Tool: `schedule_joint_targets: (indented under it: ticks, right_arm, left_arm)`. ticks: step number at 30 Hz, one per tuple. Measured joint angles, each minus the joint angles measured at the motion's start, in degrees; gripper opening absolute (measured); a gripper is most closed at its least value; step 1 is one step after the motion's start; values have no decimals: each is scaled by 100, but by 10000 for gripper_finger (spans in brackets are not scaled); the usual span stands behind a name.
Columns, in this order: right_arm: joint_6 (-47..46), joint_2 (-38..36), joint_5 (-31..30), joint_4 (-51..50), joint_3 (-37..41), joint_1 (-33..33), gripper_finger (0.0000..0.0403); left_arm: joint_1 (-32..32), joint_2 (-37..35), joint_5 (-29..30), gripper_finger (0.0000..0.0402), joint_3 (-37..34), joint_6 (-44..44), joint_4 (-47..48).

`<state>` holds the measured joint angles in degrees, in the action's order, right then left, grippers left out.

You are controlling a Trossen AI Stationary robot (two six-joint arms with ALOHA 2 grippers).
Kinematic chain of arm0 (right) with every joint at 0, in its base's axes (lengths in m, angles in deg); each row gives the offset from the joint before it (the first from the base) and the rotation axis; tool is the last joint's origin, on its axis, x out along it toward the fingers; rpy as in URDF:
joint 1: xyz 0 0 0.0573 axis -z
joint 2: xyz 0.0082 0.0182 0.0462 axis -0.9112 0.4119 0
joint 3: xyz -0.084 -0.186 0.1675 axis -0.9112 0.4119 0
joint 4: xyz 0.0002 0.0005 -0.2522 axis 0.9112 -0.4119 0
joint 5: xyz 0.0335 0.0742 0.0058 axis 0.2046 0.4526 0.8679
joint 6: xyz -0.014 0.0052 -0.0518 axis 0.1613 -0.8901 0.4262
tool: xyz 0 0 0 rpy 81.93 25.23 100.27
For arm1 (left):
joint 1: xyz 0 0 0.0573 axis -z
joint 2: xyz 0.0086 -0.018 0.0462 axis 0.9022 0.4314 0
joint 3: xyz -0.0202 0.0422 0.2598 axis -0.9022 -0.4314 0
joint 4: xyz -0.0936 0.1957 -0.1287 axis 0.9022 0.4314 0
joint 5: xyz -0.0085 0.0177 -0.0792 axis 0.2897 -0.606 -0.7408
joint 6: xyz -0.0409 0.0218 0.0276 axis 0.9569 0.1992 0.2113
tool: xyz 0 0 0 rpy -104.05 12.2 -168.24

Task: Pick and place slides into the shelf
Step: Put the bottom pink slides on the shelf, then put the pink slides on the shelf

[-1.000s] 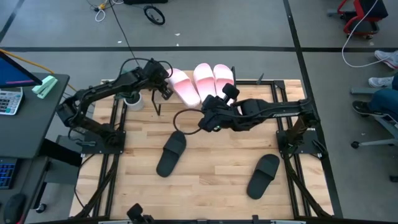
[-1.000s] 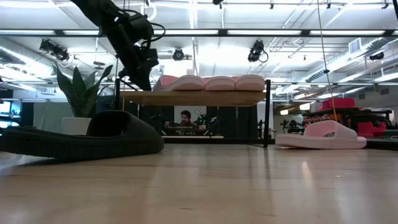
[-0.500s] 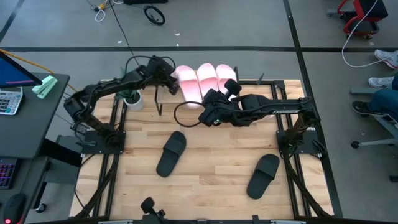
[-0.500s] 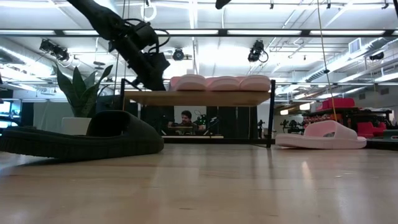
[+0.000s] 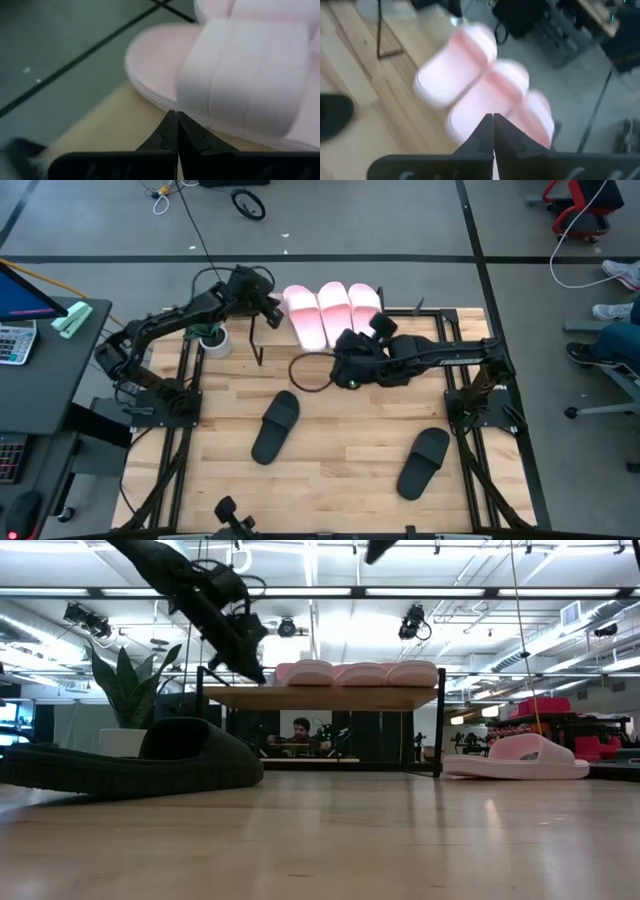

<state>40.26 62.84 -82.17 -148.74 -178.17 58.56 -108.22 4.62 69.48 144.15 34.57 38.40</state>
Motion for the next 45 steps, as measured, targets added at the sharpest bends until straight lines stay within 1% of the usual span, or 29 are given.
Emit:
schedule_joint_targets:
  ticks: [3,5,9,14,17,19,21,25,26,29,34,39,42,45]
  right_arm:
    - [-1063,0,33,-820,31,-252,4]
    - [-1724,-12,28,-1041,223,-502,4]
    - [-2753,-26,60,-983,953,-1080,2]
    - [-3881,-28,174,-741,2264,-1676,6]
    - [-4086,-28,469,-626,2961,-1889,7]
    - [-4038,-28,349,-484,3413,-1962,7]
    - [-4041,-27,494,-430,3822,-1958,8]
    - [-3976,-28,1455,-608,4322,-1646,14]
    - [-4092,-26,1562,-672,4412,-1527,19]
    - [-4318,-31,1777,-726,4637,-1089,38]
    - [-3935,-28,1875,-736,4860,-226,79]
    - [-3532,-28,1900,-714,4872,638,120]
    - [-3319,-28,2179,-587,4872,992,137]
    - [-2868,-28,2330,-247,4872,1129,148]
  left_arm:
    - [-19,-389,12,0,0,-1,138]
    - [10,-707,8,0,0,2,259]
    - [298,-1366,3,6,0,-3,572]
    - [840,-2100,-21,16,0,-5,685]
    - [1119,-2414,-16,14,1,-8,698]
    - [1278,-2579,-16,12,2,-8,695]
    - [1397,-2693,-16,10,2,-8,697]
    - [1588,-2827,-10,17,4,-8,695]
    - [1622,-2836,-8,19,4,-8,698]
    - [1696,-2835,-10,26,4,-8,705]
    - [1779,-2822,0,33,7,-10,792]
    - [1821,-2822,-3,32,7,-10,866]
    - [1821,-2822,-3,27,7,-10,903]
    - [1821,-2820,-3,23,7,-10,1000]
